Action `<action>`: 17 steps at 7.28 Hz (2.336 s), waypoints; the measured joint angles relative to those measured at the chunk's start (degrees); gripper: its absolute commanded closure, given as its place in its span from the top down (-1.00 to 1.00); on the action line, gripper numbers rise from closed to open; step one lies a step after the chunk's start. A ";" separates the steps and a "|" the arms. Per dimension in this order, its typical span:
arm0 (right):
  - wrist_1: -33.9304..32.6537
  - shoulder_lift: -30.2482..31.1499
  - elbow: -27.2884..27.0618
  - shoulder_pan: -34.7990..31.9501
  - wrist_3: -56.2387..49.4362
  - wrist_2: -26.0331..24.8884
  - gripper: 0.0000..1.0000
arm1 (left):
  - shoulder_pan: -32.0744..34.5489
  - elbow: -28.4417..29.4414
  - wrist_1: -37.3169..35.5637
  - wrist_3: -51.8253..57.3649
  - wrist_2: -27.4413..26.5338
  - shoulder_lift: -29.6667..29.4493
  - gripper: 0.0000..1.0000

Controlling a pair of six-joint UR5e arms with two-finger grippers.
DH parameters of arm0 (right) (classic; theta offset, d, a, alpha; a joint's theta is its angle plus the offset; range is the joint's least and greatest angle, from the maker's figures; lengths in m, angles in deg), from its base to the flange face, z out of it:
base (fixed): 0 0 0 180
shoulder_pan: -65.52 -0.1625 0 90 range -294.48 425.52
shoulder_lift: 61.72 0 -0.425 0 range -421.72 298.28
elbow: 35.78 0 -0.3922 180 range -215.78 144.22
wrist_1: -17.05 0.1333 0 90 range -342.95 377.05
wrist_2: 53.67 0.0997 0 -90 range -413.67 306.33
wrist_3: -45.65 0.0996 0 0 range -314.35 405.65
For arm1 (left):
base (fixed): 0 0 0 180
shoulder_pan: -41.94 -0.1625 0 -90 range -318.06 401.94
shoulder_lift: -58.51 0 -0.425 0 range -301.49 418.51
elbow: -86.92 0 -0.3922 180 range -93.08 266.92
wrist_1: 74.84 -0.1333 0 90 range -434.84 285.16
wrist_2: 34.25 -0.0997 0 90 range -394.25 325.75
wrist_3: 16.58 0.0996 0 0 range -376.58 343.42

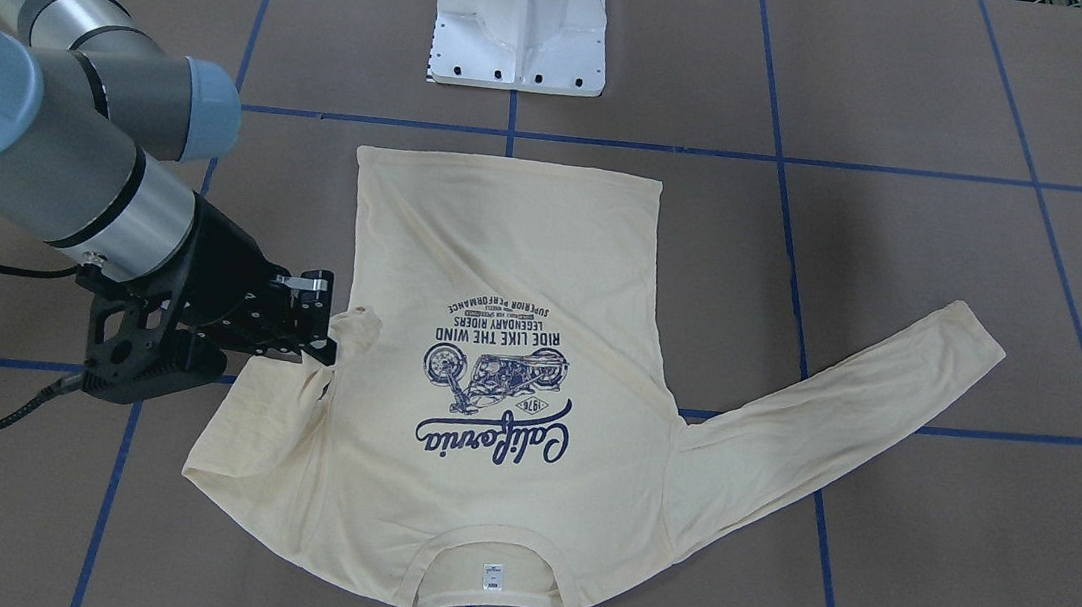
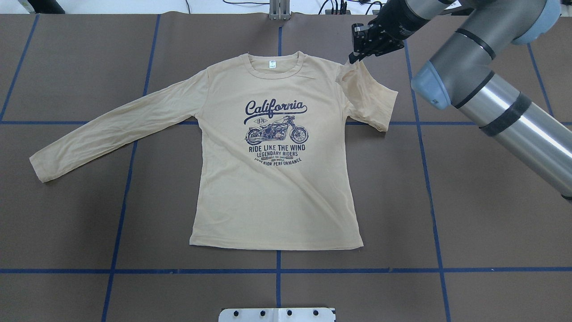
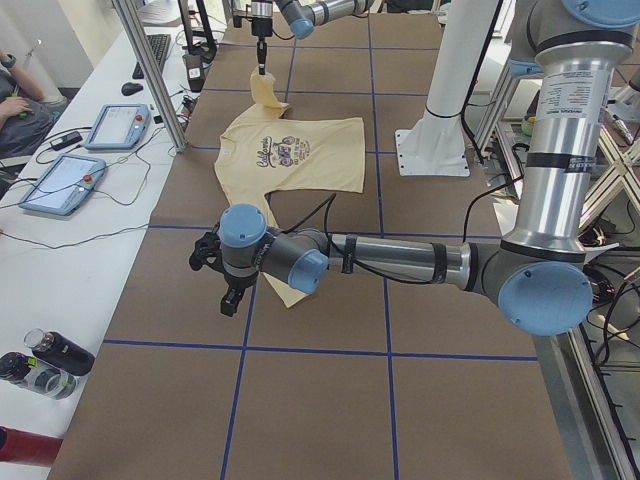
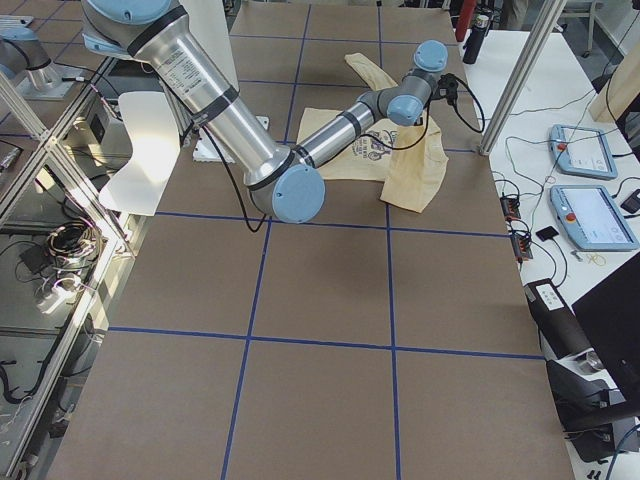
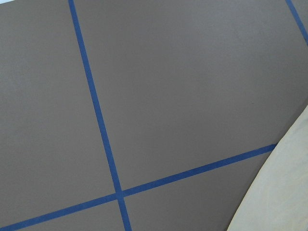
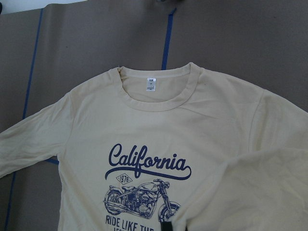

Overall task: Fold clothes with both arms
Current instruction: 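Lift the sleeve with the right gripper and carry it toward the collar, then sweep the right gripper across the shirt, laying the sleeve over the chest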

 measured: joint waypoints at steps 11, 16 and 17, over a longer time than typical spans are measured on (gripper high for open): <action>0.13 -15.25 12.20 3.92 2.47 -5.28 -1.00 | 0.00 9.10 6.73 0.09 -0.09 -2.57 1.00; 0.48 -16.43 13.83 12.42 2.68 -16.62 -1.00 | 0.00 11.12 8.49 0.02 -0.09 -2.90 1.00; 0.66 -16.90 15.09 13.93 2.70 -18.47 -1.00 | 0.00 11.22 8.51 0.04 -0.09 -2.90 1.00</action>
